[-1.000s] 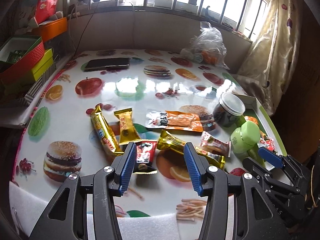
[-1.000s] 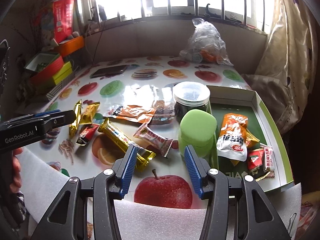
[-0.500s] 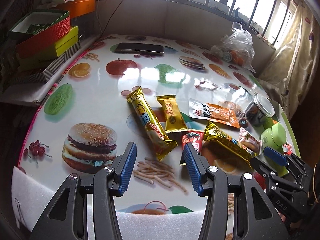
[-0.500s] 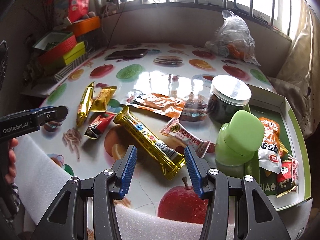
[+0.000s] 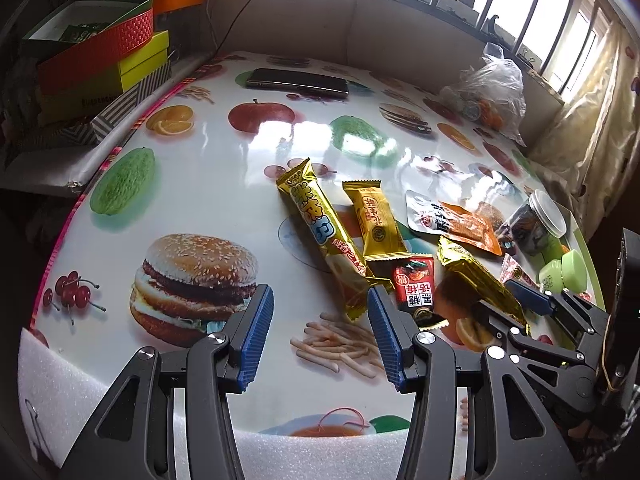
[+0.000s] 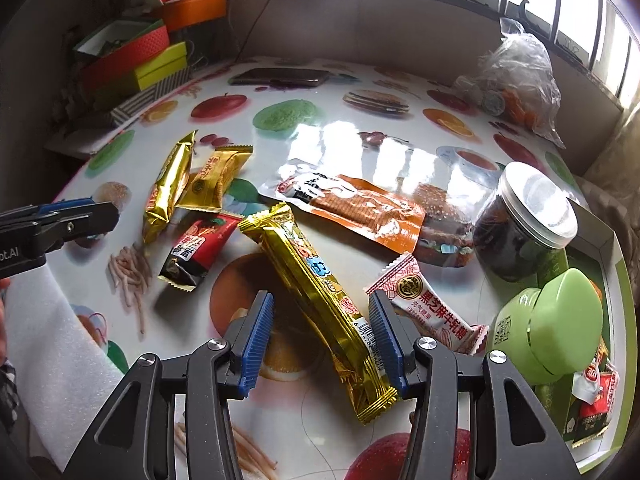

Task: Organize snacks
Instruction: 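Grasp the long gold wafer bar with the right tool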

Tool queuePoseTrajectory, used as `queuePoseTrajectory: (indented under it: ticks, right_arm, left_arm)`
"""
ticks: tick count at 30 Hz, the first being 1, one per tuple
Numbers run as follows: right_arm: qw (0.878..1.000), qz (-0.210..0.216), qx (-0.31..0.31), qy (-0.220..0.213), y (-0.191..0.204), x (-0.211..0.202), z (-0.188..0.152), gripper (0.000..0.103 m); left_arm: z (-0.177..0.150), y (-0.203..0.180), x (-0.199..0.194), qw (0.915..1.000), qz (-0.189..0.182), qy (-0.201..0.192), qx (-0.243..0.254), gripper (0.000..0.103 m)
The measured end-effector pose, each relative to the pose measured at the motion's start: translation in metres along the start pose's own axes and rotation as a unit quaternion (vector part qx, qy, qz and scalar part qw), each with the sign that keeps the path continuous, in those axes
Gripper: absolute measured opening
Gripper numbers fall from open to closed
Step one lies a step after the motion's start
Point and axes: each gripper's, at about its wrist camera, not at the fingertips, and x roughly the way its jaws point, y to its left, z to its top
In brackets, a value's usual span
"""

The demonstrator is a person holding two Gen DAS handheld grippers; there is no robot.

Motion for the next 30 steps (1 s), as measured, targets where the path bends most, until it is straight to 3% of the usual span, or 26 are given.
queuePoseTrajectory:
  ticks: [8,10,12,17,30]
  right_arm:
    - [1.000,0.024,0.018,0.006,0.003,0.005,0.002,0.049]
    - [0.999,0.027,0.025,0.005,0.002,0.004,0.002,0.044]
    - [0.999,0.027,0.030,0.004,0.001,0.003,0.002,0.031]
    - [0.998,0.034,0.046,0.000,-0.002,-0.001,-0.002,0.022]
    - [0.995,0.045,0.085,-0.011,-0.013,-0.018,-0.019,0.022]
  left_arm:
    - [0.002,-0.003,0.005,0.9999,-0.009,0.006,0.004,0.050]
    - [0.002,-0.005,0.006,0.9999,-0.010,0.009,0.006,0.050]
    - [0.001,-0.008,0.007,0.9998,-0.012,0.010,0.008,0.050]
    - [0.001,-0.016,0.008,0.9996,-0.021,0.013,0.016,0.050]
    - [0.002,-0.054,0.023,0.9981,-0.034,0.032,0.040,0.050]
